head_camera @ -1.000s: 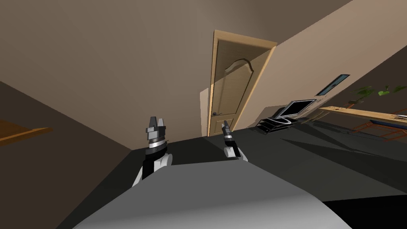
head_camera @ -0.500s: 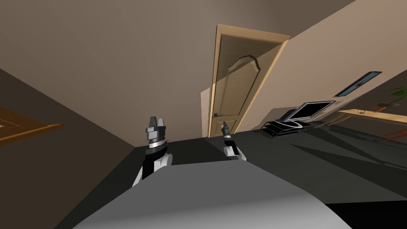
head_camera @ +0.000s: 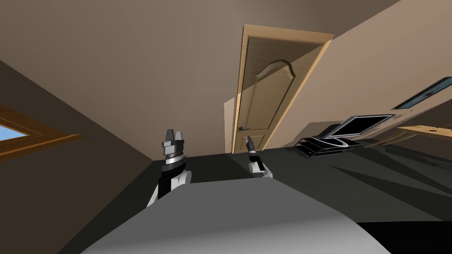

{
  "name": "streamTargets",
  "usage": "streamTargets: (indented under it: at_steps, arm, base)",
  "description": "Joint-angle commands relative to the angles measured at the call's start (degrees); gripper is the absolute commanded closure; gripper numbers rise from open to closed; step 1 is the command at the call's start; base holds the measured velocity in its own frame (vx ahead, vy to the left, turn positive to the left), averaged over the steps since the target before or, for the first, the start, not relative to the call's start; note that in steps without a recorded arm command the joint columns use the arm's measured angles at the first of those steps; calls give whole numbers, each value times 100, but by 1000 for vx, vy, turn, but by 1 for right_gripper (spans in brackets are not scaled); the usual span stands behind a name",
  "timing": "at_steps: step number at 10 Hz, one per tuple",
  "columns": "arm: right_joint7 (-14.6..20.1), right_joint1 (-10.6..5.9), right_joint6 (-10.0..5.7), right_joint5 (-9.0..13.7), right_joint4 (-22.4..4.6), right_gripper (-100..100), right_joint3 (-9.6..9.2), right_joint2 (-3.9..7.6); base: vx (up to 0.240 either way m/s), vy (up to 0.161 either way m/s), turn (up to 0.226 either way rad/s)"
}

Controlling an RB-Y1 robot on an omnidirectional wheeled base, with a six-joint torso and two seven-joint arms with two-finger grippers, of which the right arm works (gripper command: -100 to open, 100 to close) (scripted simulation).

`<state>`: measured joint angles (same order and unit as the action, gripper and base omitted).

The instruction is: Pull the door open

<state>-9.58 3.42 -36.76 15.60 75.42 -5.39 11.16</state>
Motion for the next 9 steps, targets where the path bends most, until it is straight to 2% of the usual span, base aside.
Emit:
streamTargets:
  at_steps: [1,2,3,9]
  arm:
    - [-7,-107,-15,105,-286,-100,-12,46]
    - [-8,-183,-20,169,-486,-100,-17,77]
    - [-8,-183,-20,169,-486,-100,-17,77]
    - [-13,-612,-49,532,-1502,-100,-44,248]
  base:
    - [79,-77,119]
    - [92,-87,133]
    - [52,-63,40]
    - [58,-74,106]
